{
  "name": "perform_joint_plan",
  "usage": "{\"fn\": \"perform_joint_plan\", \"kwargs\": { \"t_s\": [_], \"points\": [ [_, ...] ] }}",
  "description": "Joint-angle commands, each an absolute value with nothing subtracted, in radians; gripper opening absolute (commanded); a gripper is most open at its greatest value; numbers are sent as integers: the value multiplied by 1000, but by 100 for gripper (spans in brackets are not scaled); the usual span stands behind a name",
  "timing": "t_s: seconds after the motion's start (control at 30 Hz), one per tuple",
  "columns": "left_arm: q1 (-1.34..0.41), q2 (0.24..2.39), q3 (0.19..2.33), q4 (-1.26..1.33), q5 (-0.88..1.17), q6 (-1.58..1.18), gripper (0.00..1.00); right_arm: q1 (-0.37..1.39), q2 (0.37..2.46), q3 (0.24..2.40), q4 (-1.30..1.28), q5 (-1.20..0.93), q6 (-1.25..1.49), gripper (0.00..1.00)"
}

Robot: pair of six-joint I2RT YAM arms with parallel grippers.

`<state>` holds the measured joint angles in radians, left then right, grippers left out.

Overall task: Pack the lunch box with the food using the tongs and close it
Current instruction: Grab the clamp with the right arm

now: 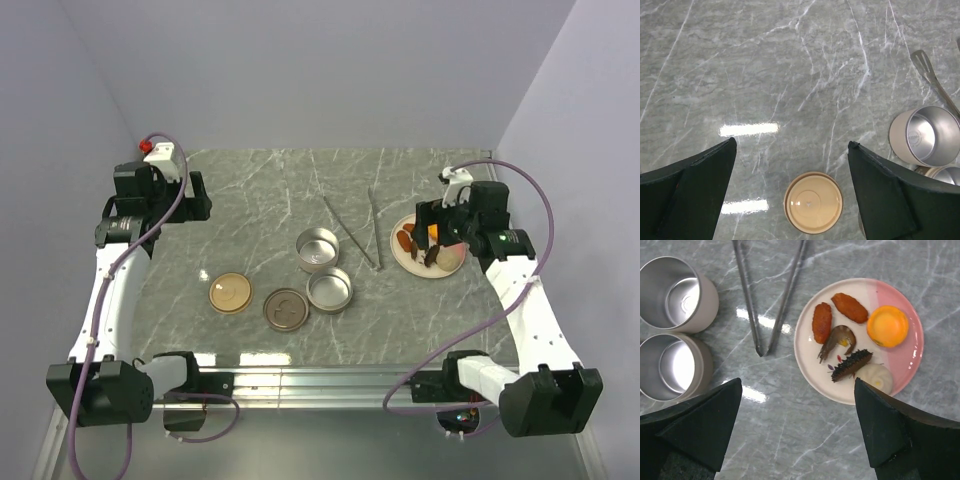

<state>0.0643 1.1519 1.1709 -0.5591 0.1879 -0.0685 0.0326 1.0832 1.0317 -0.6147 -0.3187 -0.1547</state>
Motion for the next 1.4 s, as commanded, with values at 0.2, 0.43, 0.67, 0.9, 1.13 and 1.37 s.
{"fn": "perform_joint_plan", "kwargs": {
  "t_s": [0.2, 0.43, 0.67, 0.9, 1.13, 1.37],
  "points": [
    [66, 1163, 1194, -569, 262, -118, 99, 210, 1192, 1057, -546, -239, -130, 100],
    [66, 1167, 1200, -578, 321, -129, 99, 365, 1383, 1137, -523, -180, -63, 100],
    [66, 1190, 1209, -580, 354, -141, 99, 436, 1581, 1261, -558, -98, -2, 100],
    [66, 1230, 1238, -614, 379, -114, 99, 442, 1681, 1290, -595, -72, -2, 100],
    [66, 1250, 1253, -620, 385, -107, 99, 440, 1729, 1247, -546, -60, -2, 100],
    [66, 1261, 1265, -637, 391, -100, 99, 442, 1793, 1223, -456, -48, -2, 100]
  ]
}}
